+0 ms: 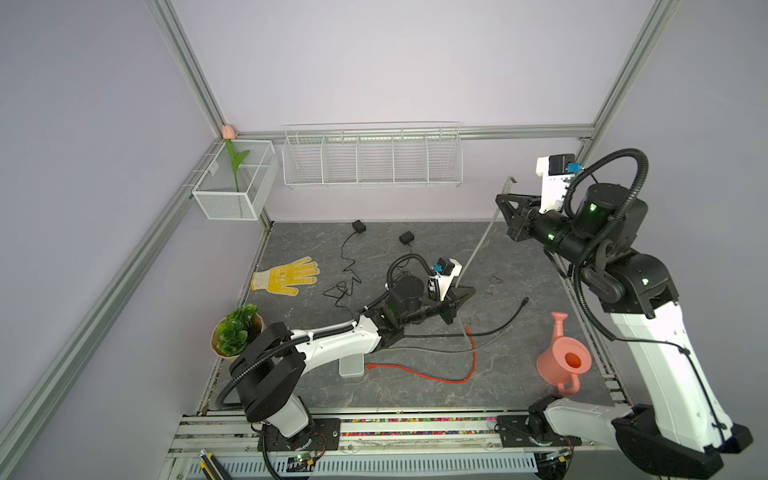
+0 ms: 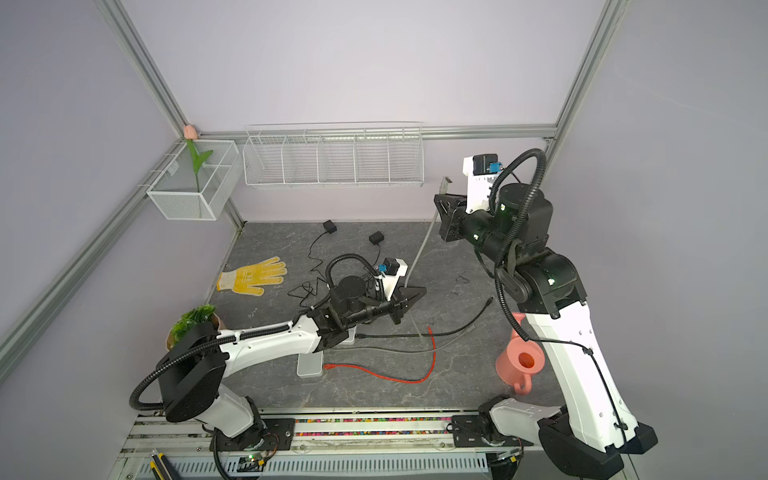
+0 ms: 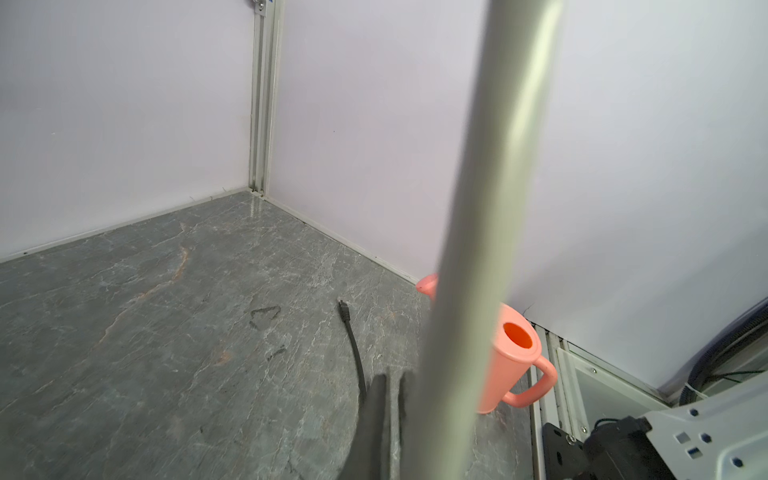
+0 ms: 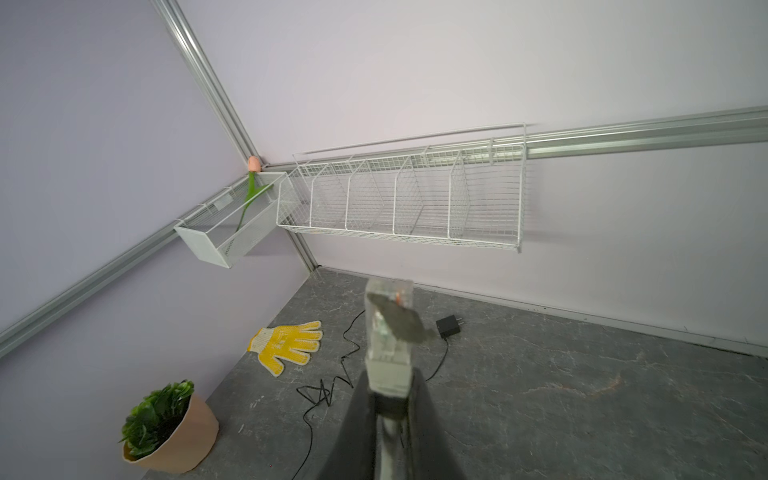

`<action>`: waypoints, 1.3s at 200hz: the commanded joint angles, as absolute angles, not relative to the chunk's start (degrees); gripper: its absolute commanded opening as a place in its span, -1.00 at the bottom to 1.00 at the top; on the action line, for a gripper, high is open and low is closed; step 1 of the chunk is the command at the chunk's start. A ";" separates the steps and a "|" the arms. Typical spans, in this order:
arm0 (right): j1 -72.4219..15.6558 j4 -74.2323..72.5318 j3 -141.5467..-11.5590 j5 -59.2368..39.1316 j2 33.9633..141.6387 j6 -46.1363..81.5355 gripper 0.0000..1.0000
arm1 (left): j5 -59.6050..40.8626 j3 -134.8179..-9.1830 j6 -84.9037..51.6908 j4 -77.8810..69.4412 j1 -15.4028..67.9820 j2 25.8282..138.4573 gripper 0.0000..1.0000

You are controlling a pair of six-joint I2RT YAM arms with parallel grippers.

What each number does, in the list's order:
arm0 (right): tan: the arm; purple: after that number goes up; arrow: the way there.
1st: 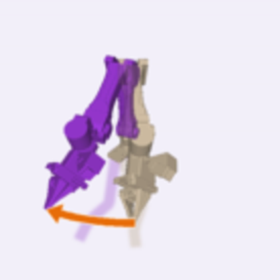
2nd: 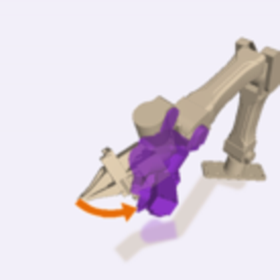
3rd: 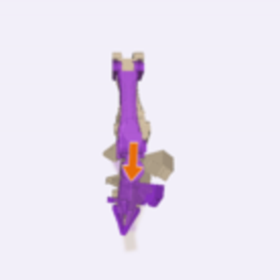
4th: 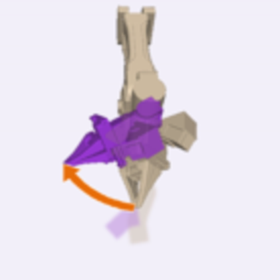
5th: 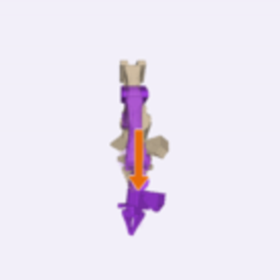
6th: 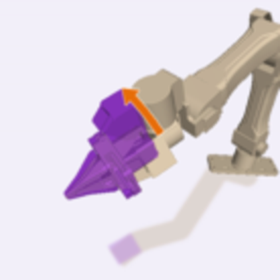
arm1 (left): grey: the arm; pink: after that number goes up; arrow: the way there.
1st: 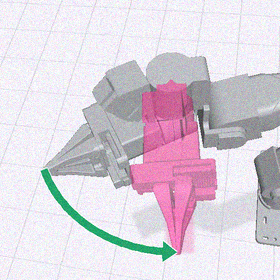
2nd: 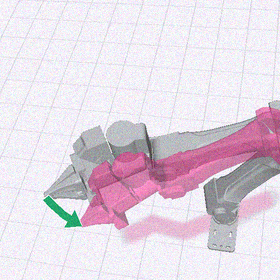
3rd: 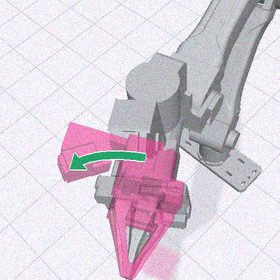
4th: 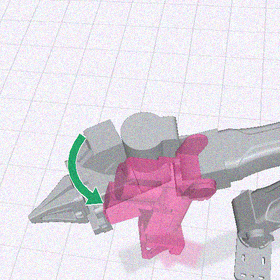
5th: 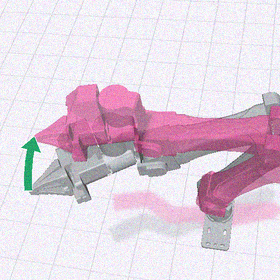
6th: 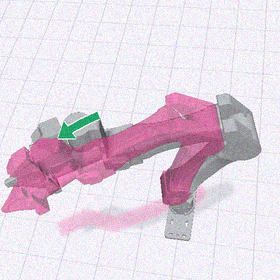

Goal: Insert the plug into the switch port

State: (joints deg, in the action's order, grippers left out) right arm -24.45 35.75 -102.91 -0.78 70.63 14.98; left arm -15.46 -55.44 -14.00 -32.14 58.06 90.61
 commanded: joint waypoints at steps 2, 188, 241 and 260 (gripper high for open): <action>-22.55 34.00 -101.95 5.37 70.02 13.06 -0.86 | -16.92 -53.54 -15.71 -28.94 57.92 87.88 -1.00; -22.72 32.93 -58.47 -37.84 56.95 -0.05 0.62 | -48.94 -75.36 -34.60 -17.66 42.36 96.83 -1.00; -28.99 31.01 -54.66 -34.60 61.94 1.62 0.46 | -48.41 -75.96 -34.38 -17.13 42.36 96.82 -1.00; -30.25 29.79 -53.46 -34.26 62.14 2.61 0.30 | -47.33 -76.31 -33.89 -16.16 42.36 96.68 -1.00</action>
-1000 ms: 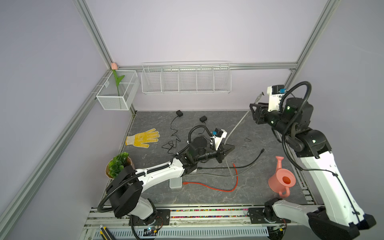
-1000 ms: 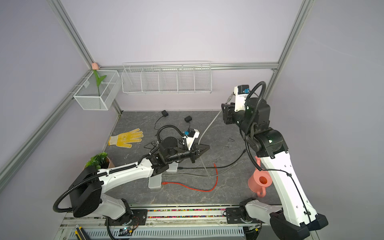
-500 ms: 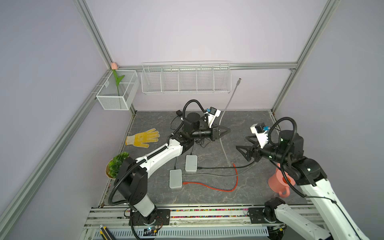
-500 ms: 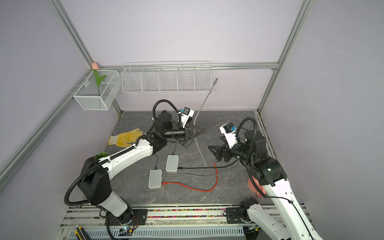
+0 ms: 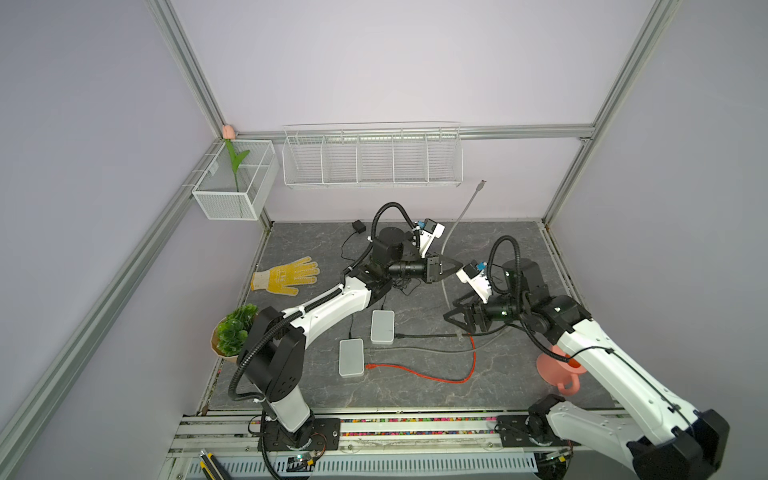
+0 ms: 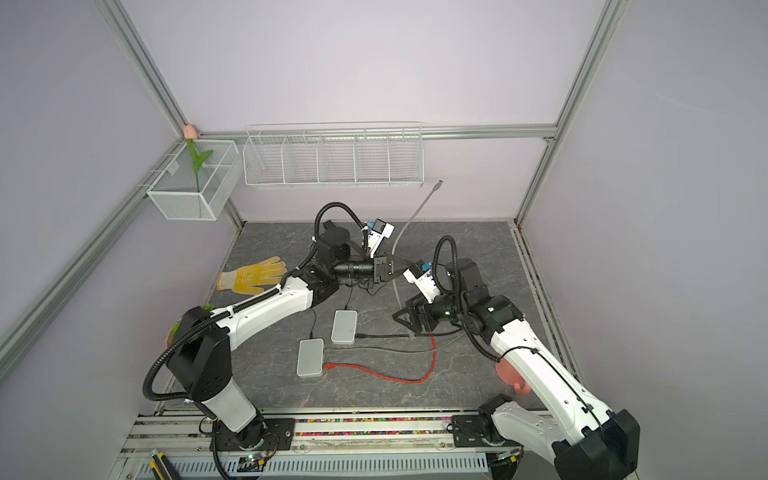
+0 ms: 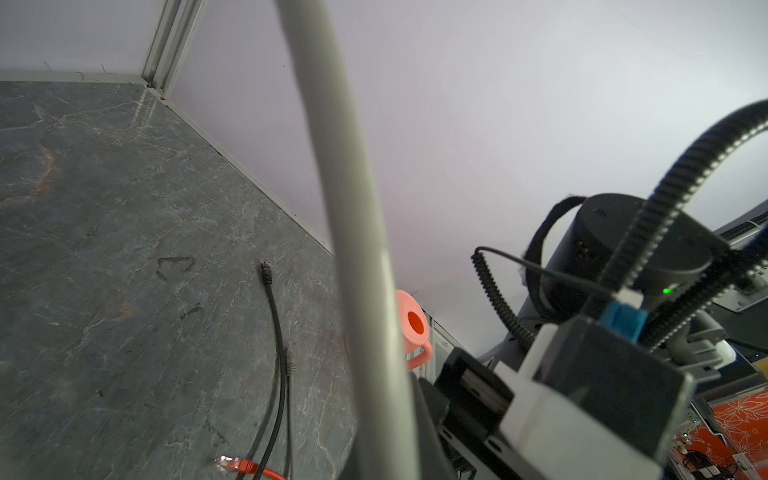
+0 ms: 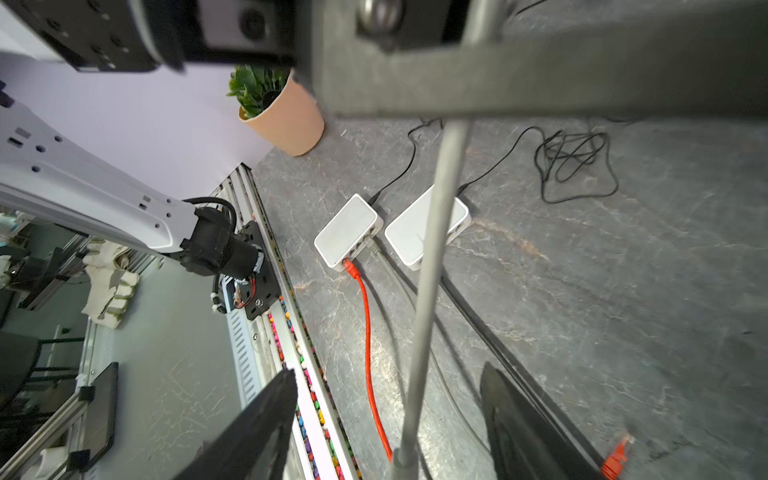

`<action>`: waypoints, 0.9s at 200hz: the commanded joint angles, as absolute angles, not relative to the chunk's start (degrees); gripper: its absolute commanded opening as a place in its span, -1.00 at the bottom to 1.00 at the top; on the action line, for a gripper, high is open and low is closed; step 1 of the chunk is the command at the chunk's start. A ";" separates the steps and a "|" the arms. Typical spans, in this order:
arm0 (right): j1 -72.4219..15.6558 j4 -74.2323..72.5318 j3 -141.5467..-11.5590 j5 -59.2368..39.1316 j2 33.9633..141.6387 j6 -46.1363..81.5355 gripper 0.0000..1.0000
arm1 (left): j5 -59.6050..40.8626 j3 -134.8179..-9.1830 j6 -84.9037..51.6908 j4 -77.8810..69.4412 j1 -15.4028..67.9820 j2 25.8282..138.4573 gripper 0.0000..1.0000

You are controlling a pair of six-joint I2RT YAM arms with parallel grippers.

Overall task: Insert the plug into the switch port
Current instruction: 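Lower the grey cable toward the left gripper while the left gripper approaches it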

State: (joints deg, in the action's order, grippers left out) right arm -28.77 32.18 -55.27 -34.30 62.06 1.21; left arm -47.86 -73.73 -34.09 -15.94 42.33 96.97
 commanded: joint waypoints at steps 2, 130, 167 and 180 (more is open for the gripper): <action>-30.33 29.68 -53.33 -34.18 62.21 2.81 0.28 | -47.23 -76.36 -33.85 -16.02 42.36 96.68 -1.00; -24.43 6.10 -54.21 -44.58 61.76 12.08 -0.86 | -41.62 -68.38 -33.00 -12.12 38.85 76.54 0.93; -21.76 -5.90 -53.47 -46.46 60.58 18.22 -0.86 | -38.31 -58.84 -28.83 -6.93 38.89 64.98 0.53; -21.38 -13.02 -51.59 -46.53 60.25 22.80 -0.86 | -36.90 -54.61 -29.41 -8.29 38.95 61.74 0.32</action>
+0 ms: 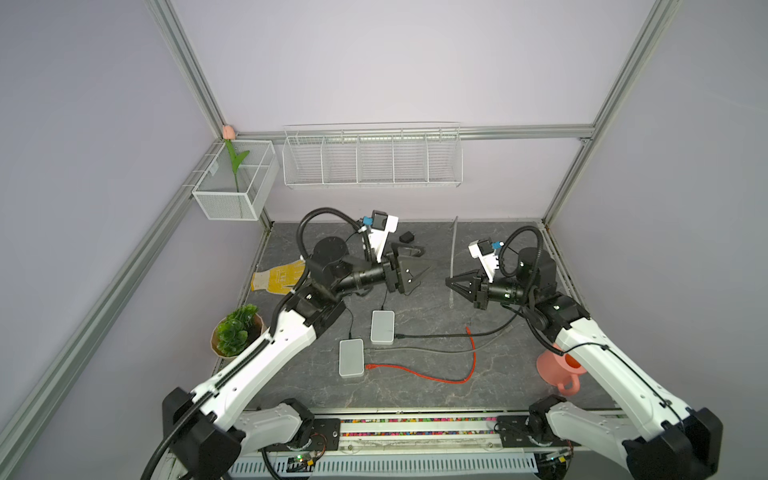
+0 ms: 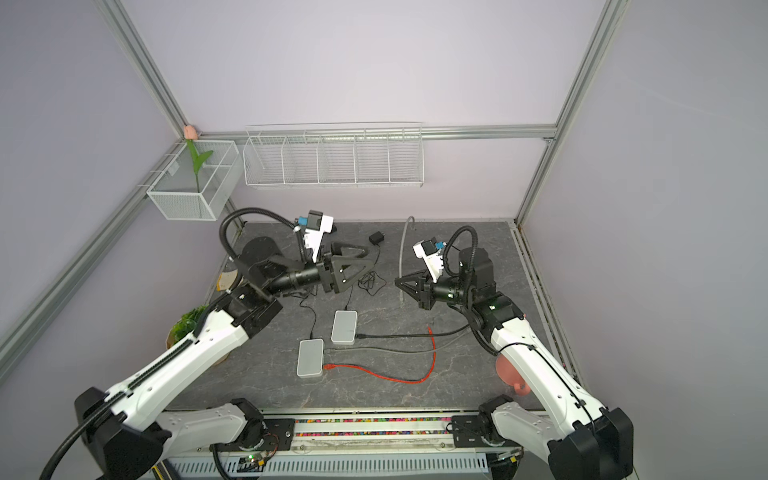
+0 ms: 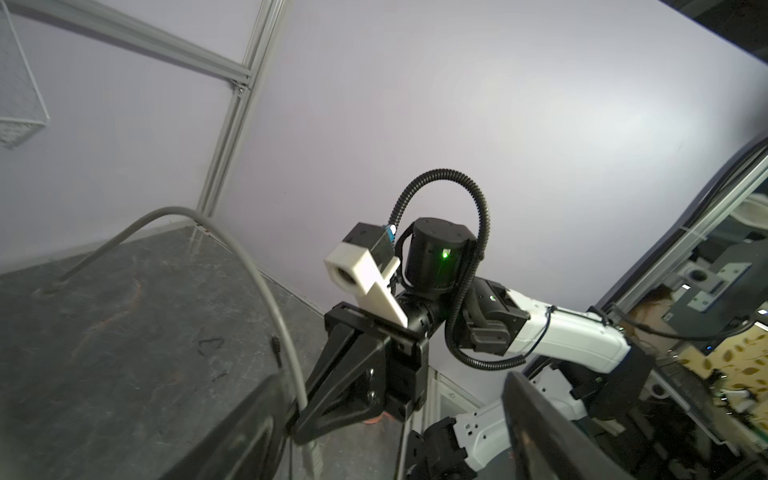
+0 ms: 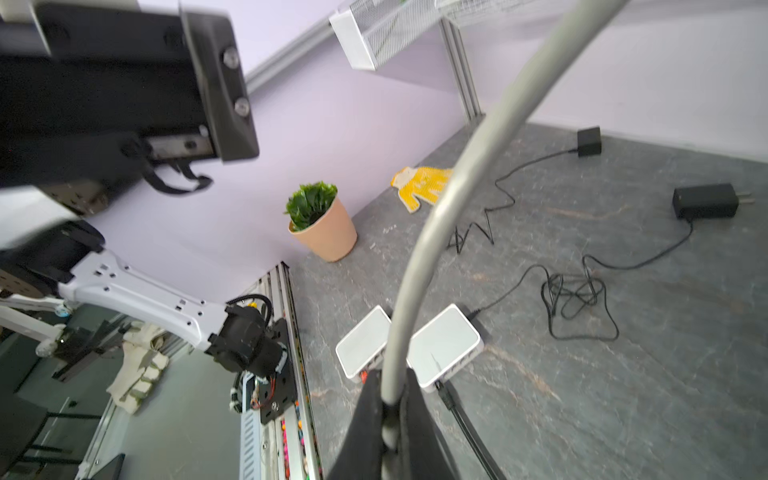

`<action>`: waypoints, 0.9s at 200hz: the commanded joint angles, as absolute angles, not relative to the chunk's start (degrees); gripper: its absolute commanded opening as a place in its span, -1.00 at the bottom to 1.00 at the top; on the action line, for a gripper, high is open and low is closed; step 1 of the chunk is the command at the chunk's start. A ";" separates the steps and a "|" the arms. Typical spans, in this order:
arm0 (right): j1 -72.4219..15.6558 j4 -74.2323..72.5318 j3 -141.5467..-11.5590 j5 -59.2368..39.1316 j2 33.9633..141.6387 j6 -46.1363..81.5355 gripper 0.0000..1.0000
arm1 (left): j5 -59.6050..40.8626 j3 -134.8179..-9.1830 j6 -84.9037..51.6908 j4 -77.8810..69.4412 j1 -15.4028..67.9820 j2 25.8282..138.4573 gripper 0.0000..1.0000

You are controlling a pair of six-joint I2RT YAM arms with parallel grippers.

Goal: Insert the plug into the switch port

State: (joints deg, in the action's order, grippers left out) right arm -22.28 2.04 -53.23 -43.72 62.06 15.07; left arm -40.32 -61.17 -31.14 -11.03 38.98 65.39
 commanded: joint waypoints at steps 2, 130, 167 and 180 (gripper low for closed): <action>-21.36 -14.92 -51.24 -46.57 60.24 23.70 -0.86 | -36.85 -53.99 -29.70 -8.73 38.87 61.36 0.30; -24.02 -82.05 -45.08 -44.91 72.86 62.55 -0.88 | -39.09 -46.05 -38.31 -29.60 40.87 62.05 0.17; -25.20 -82.07 -45.85 -44.94 72.95 63.53 -0.88 | -38.19 -47.67 -36.26 -28.58 41.26 64.16 0.19; -25.57 -82.06 -45.88 -45.02 73.04 63.46 -0.88 | -38.41 -48.48 -36.56 -29.35 41.60 65.12 0.18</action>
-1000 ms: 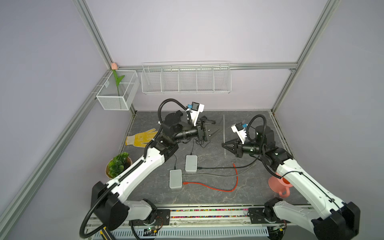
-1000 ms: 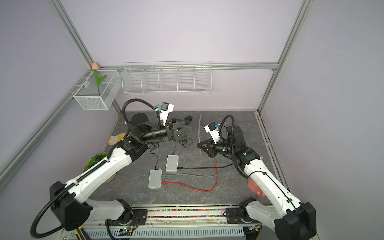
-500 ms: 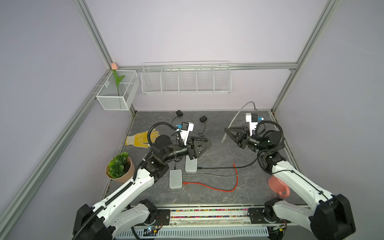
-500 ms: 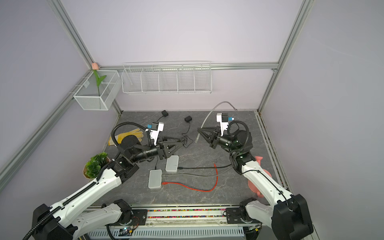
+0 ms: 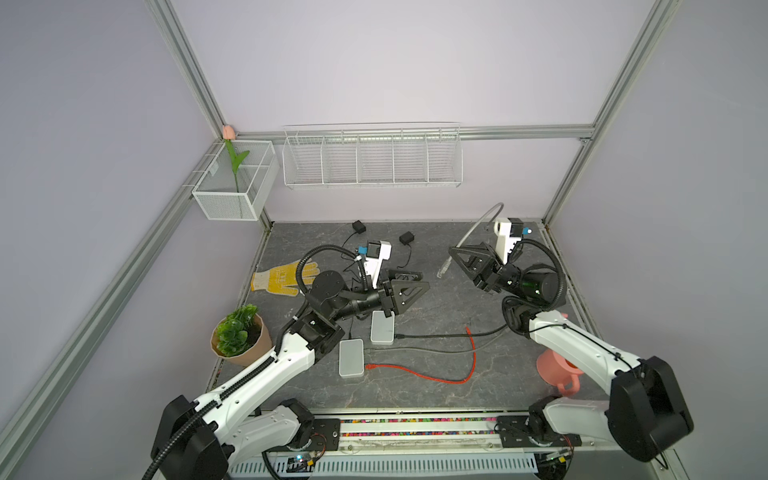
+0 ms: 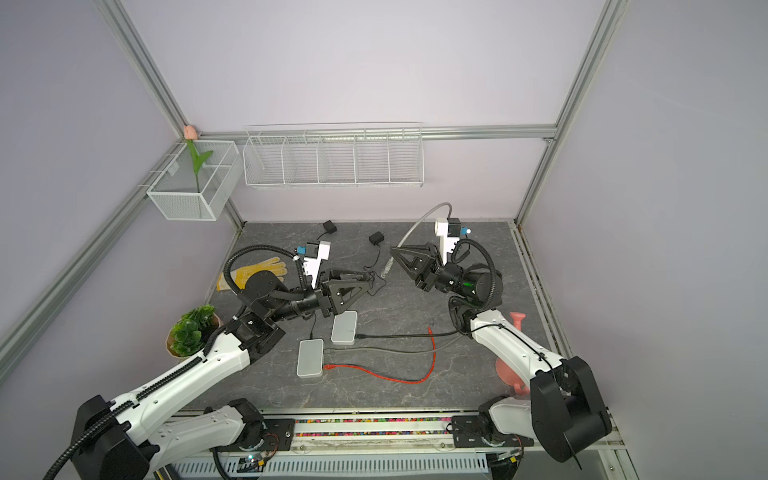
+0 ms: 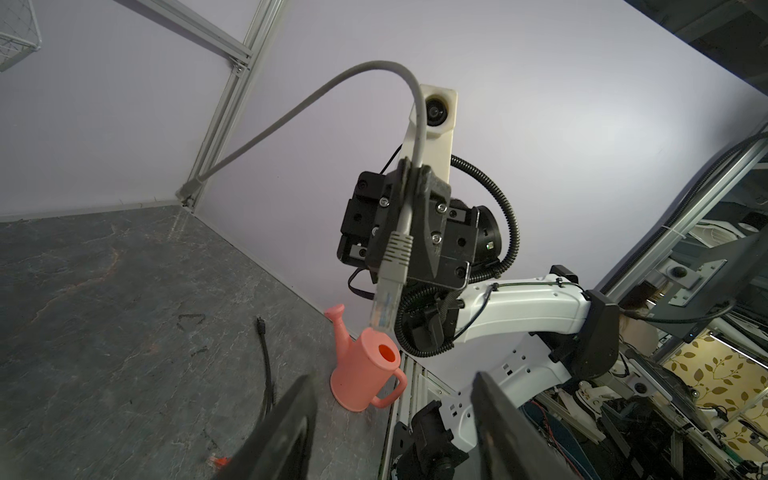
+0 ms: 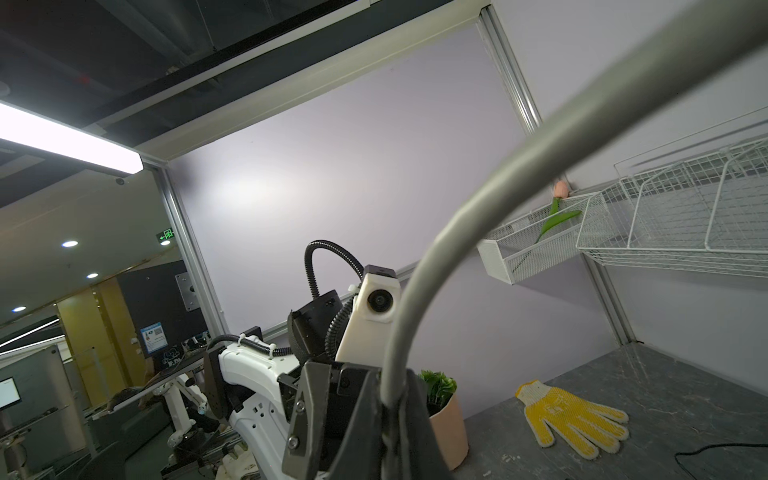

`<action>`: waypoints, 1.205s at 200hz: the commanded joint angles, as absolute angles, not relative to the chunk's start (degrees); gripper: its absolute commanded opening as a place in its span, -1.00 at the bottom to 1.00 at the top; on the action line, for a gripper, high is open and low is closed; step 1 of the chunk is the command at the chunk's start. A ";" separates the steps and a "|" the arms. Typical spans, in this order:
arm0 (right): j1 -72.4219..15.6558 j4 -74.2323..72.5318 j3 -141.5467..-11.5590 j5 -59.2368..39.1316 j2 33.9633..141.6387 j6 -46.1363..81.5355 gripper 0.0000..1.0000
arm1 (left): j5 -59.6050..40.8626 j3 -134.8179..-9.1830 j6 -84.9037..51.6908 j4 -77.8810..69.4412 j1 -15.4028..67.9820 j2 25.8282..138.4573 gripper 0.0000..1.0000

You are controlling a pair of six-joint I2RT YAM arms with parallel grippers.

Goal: Insert the plug into the switch port

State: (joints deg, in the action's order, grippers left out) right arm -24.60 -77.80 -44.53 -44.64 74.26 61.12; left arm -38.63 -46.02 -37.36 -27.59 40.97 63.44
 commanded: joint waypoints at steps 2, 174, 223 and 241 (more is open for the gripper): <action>-25.62 -82.08 -45.88 -45.07 73.04 63.50 -0.88 | -38.41 -48.55 -36.52 -29.46 41.71 65.23 0.19; -27.07 -82.07 -45.67 -46.49 75.08 64.87 -0.88 | -37.70 -51.29 -36.91 -34.45 44.07 70.00 -0.56; -27.20 -82.00 -45.76 -47.23 76.70 65.47 -0.88 | -37.71 -51.24 -36.34 -32.84 44.11 69.39 -0.94; -26.74 -81.99 -46.35 -48.63 78.05 66.80 -0.84 | -37.21 -51.59 -34.78 -29.57 44.11 68.40 -1.00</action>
